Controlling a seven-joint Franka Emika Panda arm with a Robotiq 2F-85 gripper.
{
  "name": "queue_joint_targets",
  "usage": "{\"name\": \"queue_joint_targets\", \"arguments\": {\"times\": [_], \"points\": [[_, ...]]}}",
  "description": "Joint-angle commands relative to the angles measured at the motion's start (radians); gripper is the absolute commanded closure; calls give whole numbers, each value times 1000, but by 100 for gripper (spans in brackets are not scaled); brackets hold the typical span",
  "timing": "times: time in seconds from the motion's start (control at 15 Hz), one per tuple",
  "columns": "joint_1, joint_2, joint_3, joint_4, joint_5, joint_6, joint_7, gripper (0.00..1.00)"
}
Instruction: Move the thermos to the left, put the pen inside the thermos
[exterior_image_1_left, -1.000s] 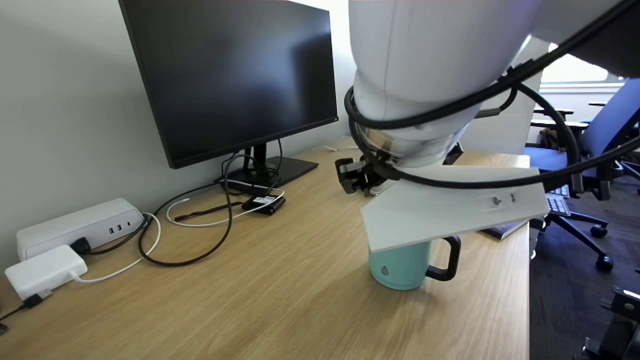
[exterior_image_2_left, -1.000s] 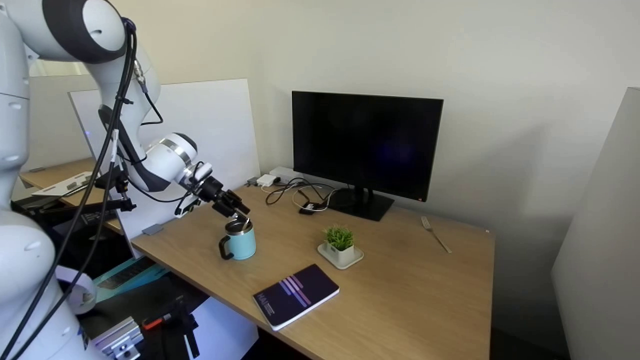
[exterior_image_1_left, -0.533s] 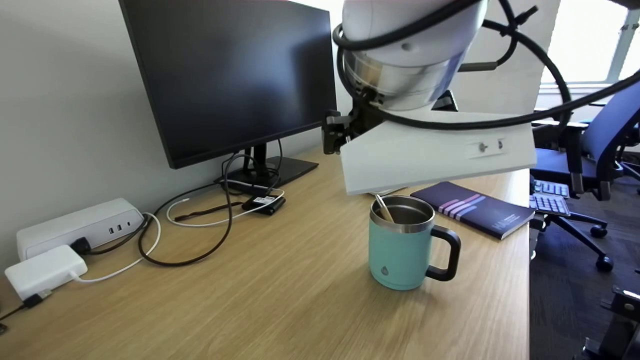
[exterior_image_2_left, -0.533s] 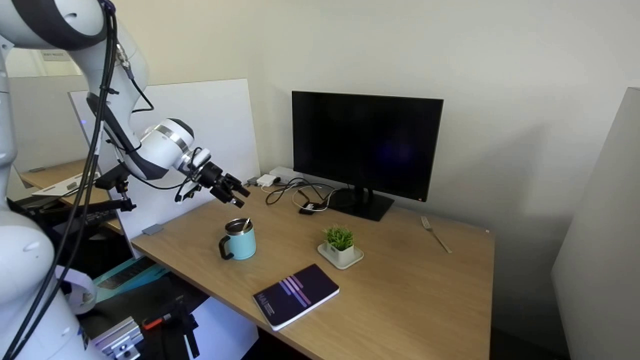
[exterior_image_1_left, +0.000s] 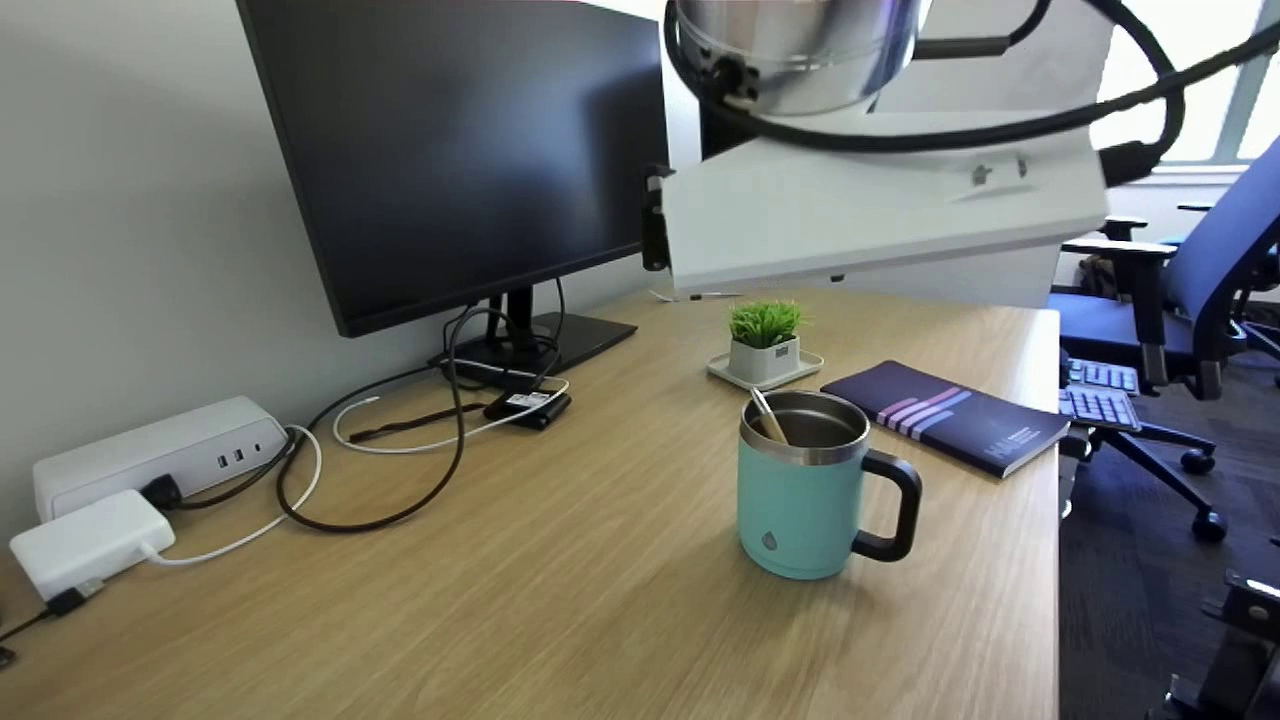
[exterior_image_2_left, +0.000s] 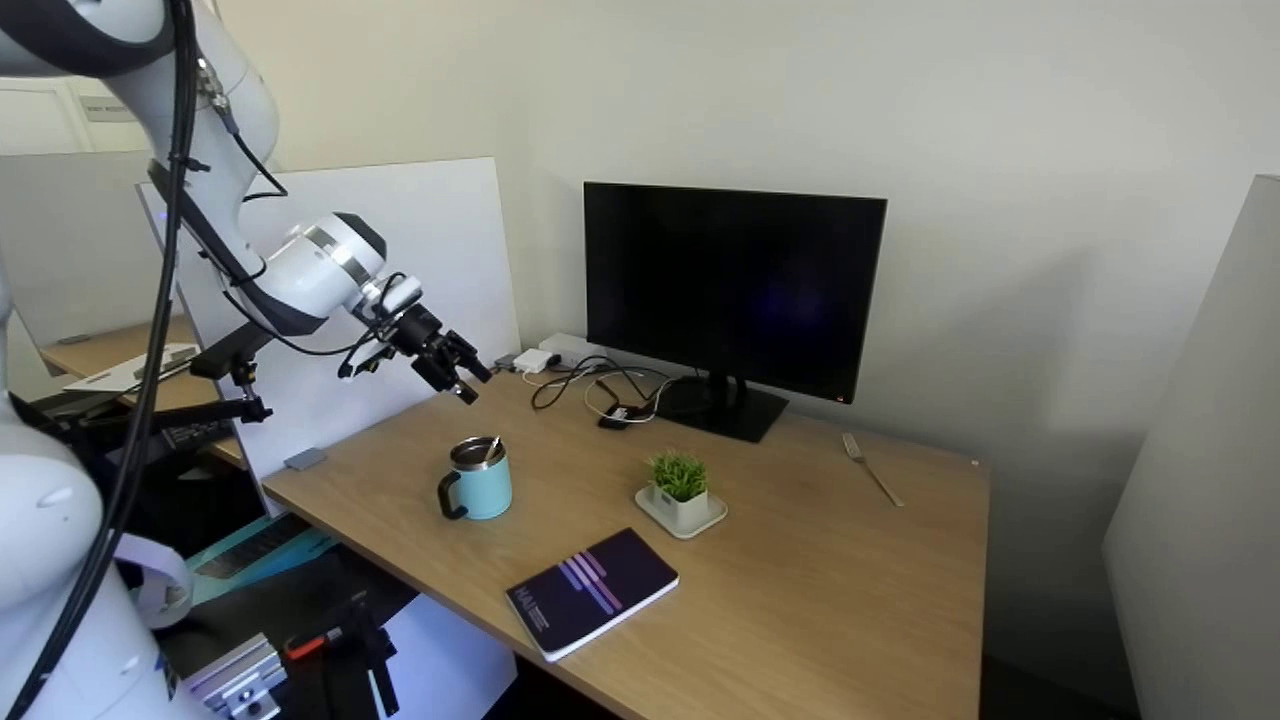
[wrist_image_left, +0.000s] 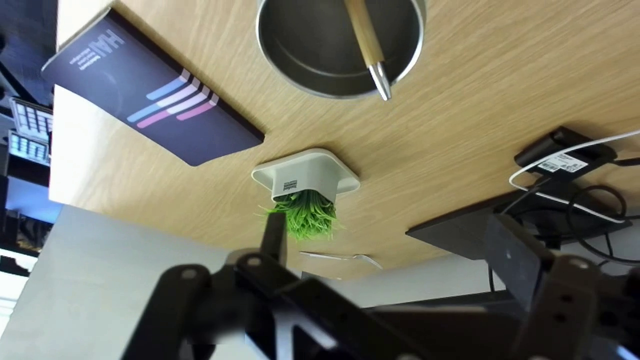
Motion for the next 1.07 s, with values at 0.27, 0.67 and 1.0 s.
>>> {"name": "queue_joint_targets", "arguments": {"times": [0.27,0.67,1.0], "points": [[-145,-132,-34,-114,309,337,-406,0],[-187,-171,-81,-158,649,378,-716,0],[-228,-188,-122,-174,944,384,-1050,0]]}}
